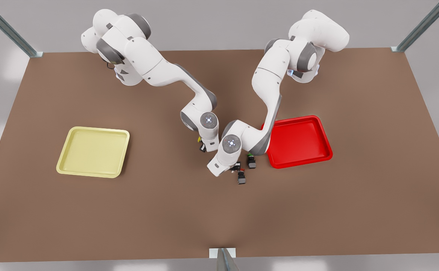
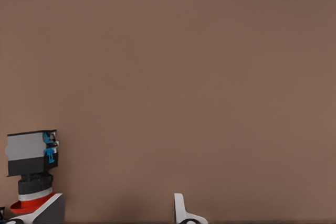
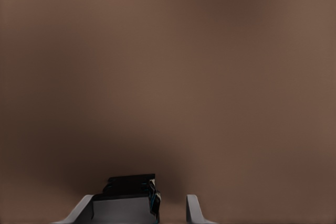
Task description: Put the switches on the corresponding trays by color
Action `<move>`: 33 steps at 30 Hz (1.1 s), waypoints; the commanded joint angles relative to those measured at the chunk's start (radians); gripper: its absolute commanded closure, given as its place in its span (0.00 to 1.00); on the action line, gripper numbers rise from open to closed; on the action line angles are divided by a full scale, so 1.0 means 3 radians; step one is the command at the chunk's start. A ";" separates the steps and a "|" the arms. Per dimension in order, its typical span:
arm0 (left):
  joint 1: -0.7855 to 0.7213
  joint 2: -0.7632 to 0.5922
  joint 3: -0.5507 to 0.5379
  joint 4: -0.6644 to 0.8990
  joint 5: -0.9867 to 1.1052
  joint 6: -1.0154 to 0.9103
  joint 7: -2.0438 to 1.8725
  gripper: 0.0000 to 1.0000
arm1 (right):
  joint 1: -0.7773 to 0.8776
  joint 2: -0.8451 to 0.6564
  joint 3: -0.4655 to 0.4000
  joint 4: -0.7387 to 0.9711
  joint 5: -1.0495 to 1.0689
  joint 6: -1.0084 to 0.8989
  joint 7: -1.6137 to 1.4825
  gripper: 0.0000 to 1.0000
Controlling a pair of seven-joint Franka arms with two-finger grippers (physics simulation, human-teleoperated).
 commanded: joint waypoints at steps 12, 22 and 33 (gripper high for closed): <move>0.0099 -0.0134 0.0048 -0.0023 0.0007 -0.0026 0.0209 0.00 | 0.0000 0.0025 0.0000 0.0021 -0.0005 -0.0005 -0.0005 0.45; 0.0385 -0.0108 0.0028 -0.0029 -0.0008 0.0020 0.0302 0.00 | 0.0000 0.0025 0.0000 0.0026 -0.0005 -0.0005 -0.0005 0.49; 0.0478 -0.0113 0.0038 -0.0121 0.0002 0.0133 0.0511 0.00 | -0.0153 -0.0690 0.0036 -0.0506 -0.0005 -0.0348 -0.0056 0.49</move>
